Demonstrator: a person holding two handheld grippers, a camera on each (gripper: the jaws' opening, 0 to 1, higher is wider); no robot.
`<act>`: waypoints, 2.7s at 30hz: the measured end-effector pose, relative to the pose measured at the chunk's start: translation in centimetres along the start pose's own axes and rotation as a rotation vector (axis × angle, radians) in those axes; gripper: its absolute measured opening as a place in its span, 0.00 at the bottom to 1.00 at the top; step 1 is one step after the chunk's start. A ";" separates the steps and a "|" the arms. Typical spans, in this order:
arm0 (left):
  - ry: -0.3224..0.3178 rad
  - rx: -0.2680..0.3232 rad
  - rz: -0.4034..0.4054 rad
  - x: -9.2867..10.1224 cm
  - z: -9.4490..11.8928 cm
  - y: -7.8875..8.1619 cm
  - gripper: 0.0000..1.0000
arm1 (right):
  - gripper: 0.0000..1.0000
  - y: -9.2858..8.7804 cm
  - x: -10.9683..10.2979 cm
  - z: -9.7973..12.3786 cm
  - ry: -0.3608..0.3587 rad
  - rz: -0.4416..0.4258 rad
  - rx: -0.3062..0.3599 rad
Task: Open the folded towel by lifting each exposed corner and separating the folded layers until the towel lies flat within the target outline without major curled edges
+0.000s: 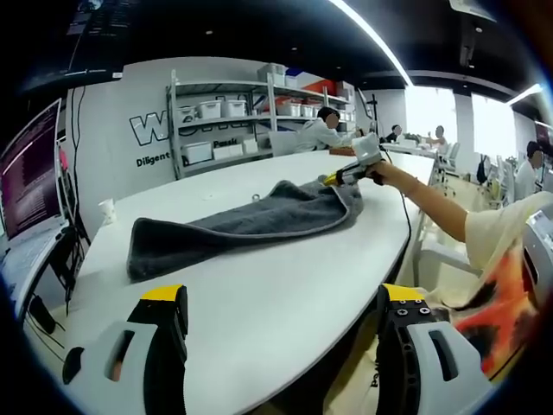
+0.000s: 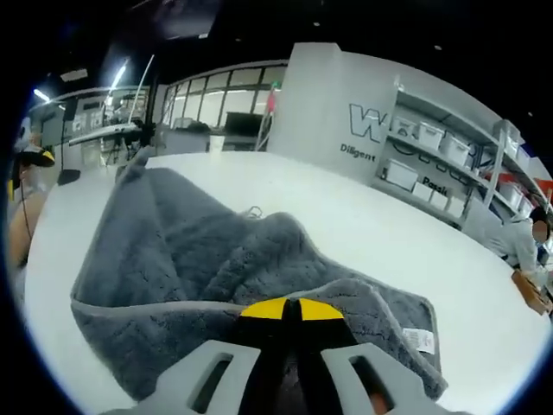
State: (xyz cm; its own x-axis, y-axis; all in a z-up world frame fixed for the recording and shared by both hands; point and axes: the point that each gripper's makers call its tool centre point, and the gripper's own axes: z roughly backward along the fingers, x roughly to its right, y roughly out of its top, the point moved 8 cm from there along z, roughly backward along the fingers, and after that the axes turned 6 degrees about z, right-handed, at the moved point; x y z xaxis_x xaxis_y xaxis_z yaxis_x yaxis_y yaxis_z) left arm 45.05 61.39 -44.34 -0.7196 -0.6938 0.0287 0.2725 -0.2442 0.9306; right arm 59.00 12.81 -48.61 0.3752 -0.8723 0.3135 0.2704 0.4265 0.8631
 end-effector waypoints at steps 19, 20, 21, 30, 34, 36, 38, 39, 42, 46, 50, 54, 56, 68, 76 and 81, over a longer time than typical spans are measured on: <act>0.004 0.000 0.000 0.4 0.1 -0.2 0.89 | 0.00 -2.4 -0.1 8.6 -0.125 -0.004 0.090; 0.004 0.000 -0.001 0.4 0.1 -0.2 0.89 | 0.00 -2.6 -0.4 8.9 -0.131 0.001 0.093; 0.003 0.001 -0.002 0.5 0.1 -0.2 0.89 | 0.00 -2.8 -0.6 9.2 -0.136 0.004 0.096; 0.022 0.010 0.009 0.0 0.6 -0.3 0.89 | 0.00 -4.0 -1.5 11.0 -0.169 0.001 0.085; 0.022 0.017 0.006 -0.1 0.8 -0.1 0.89 | 0.00 -4.9 -1.9 11.3 -0.166 -0.016 0.073; 0.021 0.017 0.004 -0.1 0.9 -0.1 0.89 | 0.00 -5.5 -2.1 11.4 -0.167 -0.039 0.073; 0.022 0.017 0.006 -0.2 0.9 -0.1 0.89 | 0.00 -6.1 -2.1 11.4 -0.165 -0.062 0.070; 0.024 0.016 0.008 -0.3 0.9 -0.1 0.89 | 0.00 -6.3 -2.2 11.5 -0.166 -0.072 0.065; 0.028 0.016 0.008 -0.4 1.0 0.0 0.89 | 0.00 -6.7 -2.3 12.0 -0.172 -0.072 0.052; 0.027 0.019 0.007 -0.4 1.0 0.1 0.89 | 0.00 -7.0 -2.2 12.4 -0.181 -0.067 0.016; 0.027 0.019 0.005 -0.5 1.1 0.2 0.89 | 0.00 -7.0 -2.3 12.5 -0.164 -0.081 0.009; 0.031 0.023 0.008 -0.6 1.2 0.2 0.89 | 0.00 -6.7 -2.6 12.8 -0.164 -0.057 -0.002; 0.034 0.024 0.006 -0.6 1.3 0.2 0.89 | 0.01 -6.3 -2.4 13.2 -0.170 -0.053 0.004; 0.029 0.020 -0.003 -0.3 1.1 0.3 0.89 | 0.26 -4.8 -2.3 14.8 -0.204 -0.041 0.021; 0.017 0.009 -0.007 0.0 0.8 0.0 0.89 | 0.60 -4.7 -3.3 13.9 -0.116 -0.007 -0.057; 0.020 0.013 0.009 -0.2 0.6 -0.1 0.89 | 0.88 -3.8 -2.9 13.8 -0.116 -0.018 -0.065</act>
State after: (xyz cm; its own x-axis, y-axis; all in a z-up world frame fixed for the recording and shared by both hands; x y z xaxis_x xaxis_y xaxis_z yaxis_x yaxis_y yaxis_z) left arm 44.77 61.95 -44.22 -0.7044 -0.7092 0.0302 0.2707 -0.2290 0.9350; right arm 44.59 10.43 -47.35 0.2654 -0.9003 0.3451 0.3341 0.4216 0.8429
